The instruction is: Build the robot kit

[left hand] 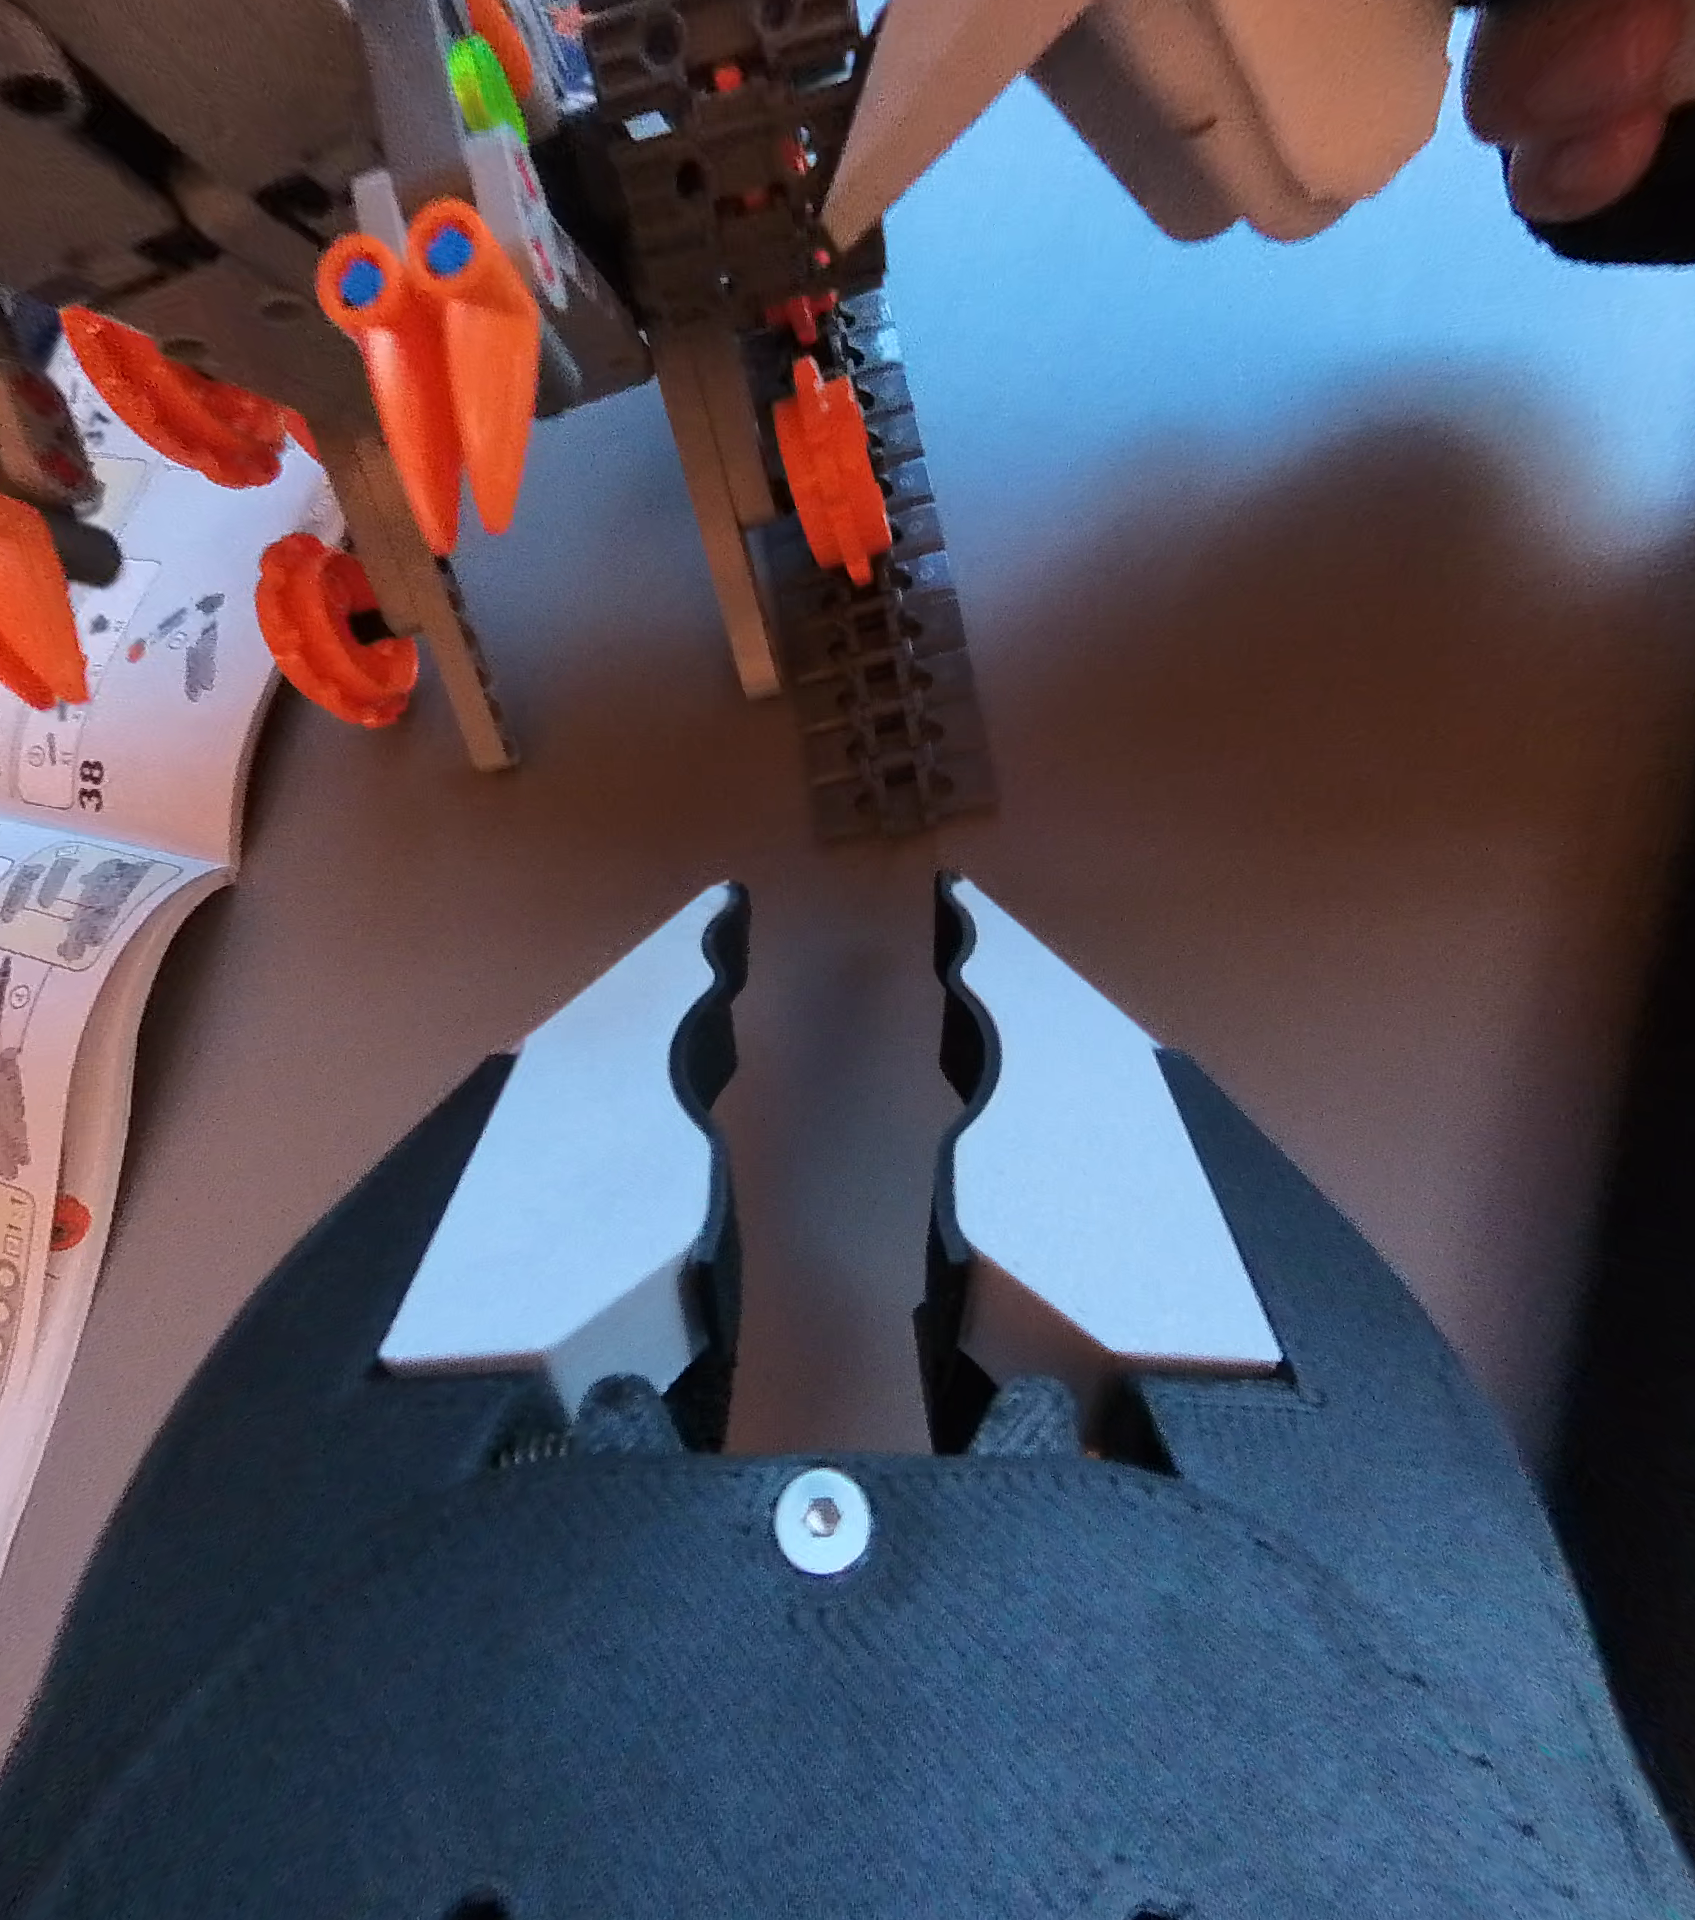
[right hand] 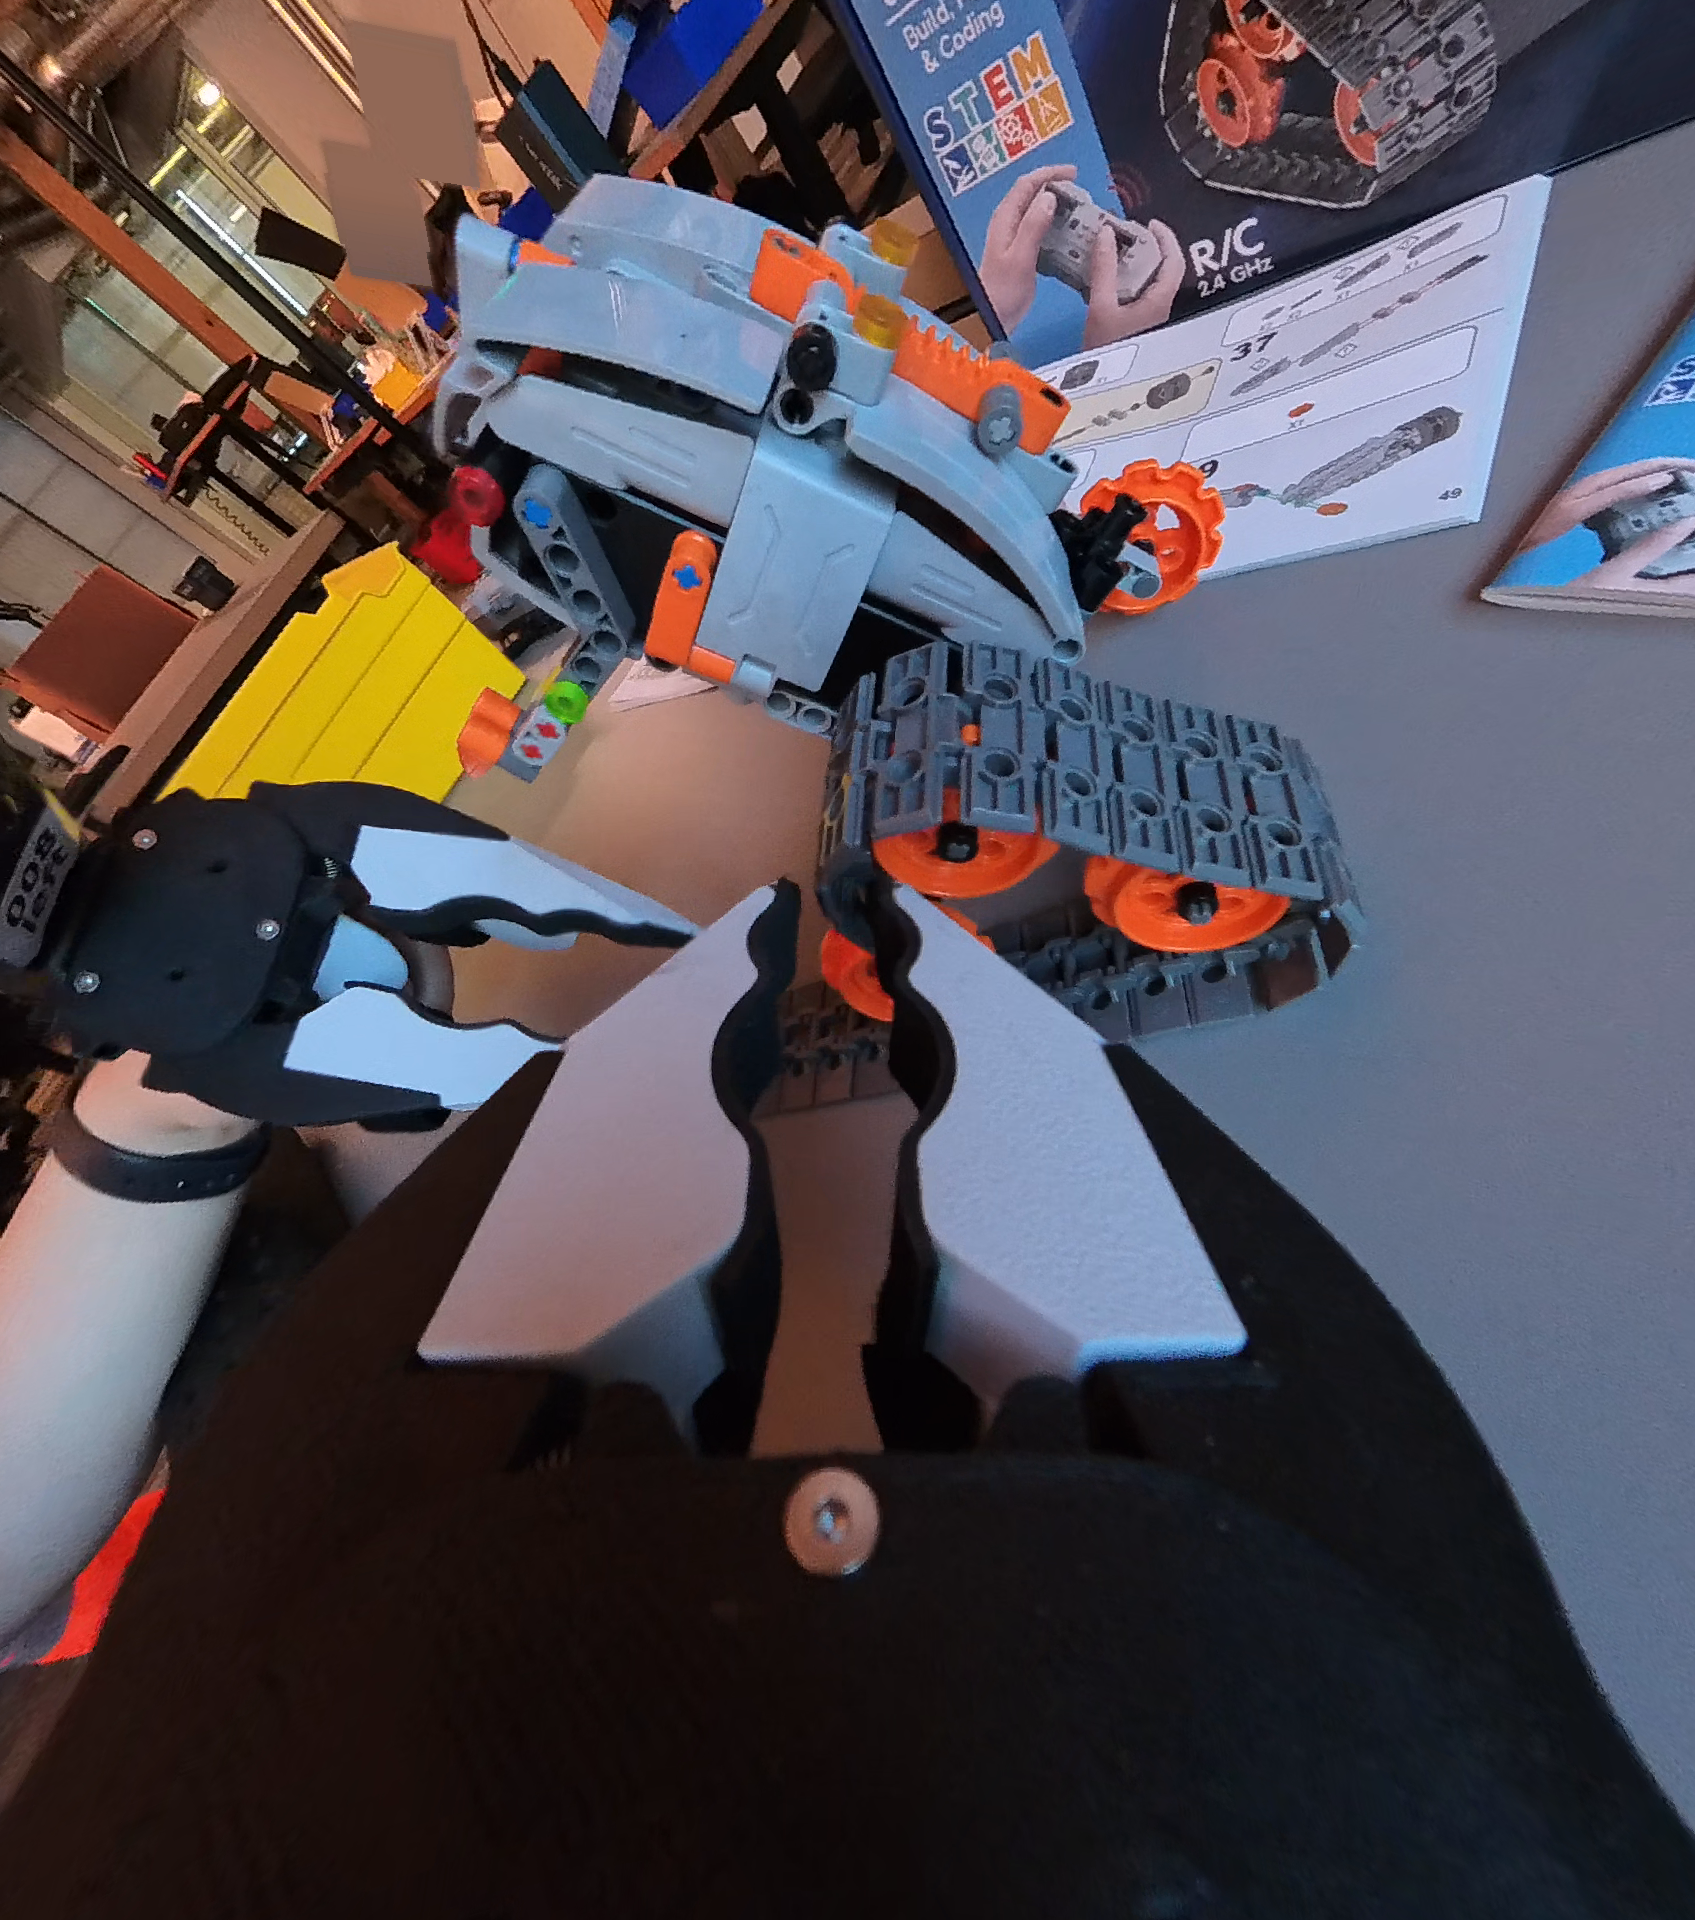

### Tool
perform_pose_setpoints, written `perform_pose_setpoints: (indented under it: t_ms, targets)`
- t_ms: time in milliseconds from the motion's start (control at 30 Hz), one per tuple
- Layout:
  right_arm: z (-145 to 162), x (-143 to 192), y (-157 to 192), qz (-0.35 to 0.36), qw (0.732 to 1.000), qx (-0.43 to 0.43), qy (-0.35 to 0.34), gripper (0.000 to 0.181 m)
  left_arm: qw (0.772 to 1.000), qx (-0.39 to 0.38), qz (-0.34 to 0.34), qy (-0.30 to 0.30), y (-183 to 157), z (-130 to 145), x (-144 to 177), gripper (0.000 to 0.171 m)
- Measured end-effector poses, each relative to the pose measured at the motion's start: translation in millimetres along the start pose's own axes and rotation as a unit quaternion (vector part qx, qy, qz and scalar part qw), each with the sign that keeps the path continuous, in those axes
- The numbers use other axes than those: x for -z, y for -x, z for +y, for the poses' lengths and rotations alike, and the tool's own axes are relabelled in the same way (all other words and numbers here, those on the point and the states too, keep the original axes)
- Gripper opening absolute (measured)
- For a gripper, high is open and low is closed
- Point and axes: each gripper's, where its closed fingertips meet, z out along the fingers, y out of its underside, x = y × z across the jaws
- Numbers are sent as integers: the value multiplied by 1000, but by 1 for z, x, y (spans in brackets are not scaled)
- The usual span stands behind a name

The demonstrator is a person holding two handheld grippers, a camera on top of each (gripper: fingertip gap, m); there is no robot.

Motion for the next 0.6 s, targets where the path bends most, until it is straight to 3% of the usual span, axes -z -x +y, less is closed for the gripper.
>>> perform_pose_setpoints:
  t_ms: [233,400,600]
  targets:
    - [0,8,-3,12,1000,17,-5,21,999,29,24,-21,-9,-10,-3,29]
    - [6,12,-3,13,999,29,4,24,998,55,-6,-13,-5,-11,-11,31]
    - [20,20,-5,13,997,65,25,24,999,35,-17,2,-11,-11,-21,28]
